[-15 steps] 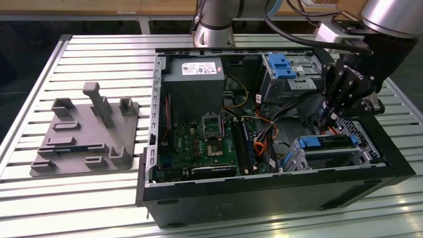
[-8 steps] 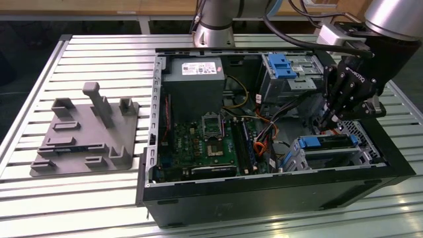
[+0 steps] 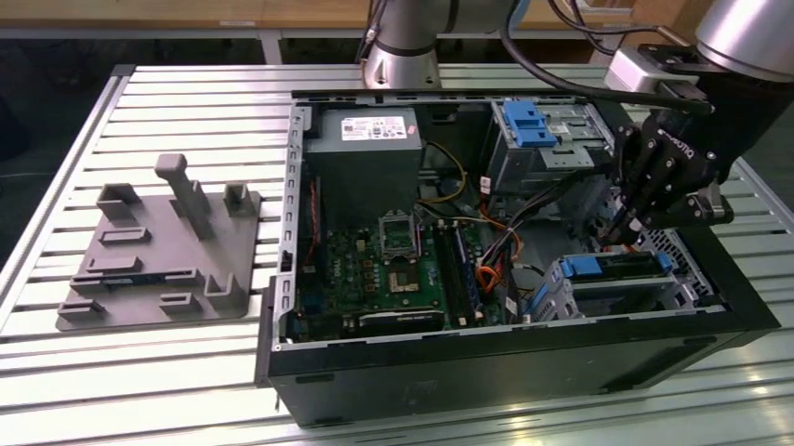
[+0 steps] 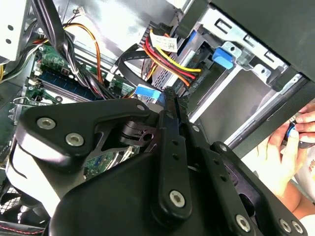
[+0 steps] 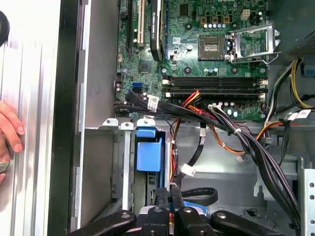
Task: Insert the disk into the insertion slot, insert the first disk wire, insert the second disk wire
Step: 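Insert the second disk wire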
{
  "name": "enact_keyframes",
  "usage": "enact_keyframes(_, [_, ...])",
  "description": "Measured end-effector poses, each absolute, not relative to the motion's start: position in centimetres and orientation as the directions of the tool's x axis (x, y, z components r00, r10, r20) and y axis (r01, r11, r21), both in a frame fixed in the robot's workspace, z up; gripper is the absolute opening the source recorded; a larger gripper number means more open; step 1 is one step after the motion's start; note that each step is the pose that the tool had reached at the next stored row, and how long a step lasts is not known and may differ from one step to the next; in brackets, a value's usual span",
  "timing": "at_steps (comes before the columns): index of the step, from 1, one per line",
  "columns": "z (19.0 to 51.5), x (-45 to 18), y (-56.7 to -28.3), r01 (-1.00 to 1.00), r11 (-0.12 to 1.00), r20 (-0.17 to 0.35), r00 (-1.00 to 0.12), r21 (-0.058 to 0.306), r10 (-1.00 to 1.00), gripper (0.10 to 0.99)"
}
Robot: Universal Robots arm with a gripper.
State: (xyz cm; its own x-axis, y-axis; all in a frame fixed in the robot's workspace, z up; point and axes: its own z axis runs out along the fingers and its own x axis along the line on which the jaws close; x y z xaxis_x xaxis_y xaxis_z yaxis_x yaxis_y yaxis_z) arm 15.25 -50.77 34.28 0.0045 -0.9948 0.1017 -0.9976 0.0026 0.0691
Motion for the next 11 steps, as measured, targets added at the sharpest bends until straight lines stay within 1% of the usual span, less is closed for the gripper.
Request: enact_keyframes(11, [34.05,15.38,-51.77,-0.997,0.021,0.099,-0.014,0.069,-0.995,0.145])
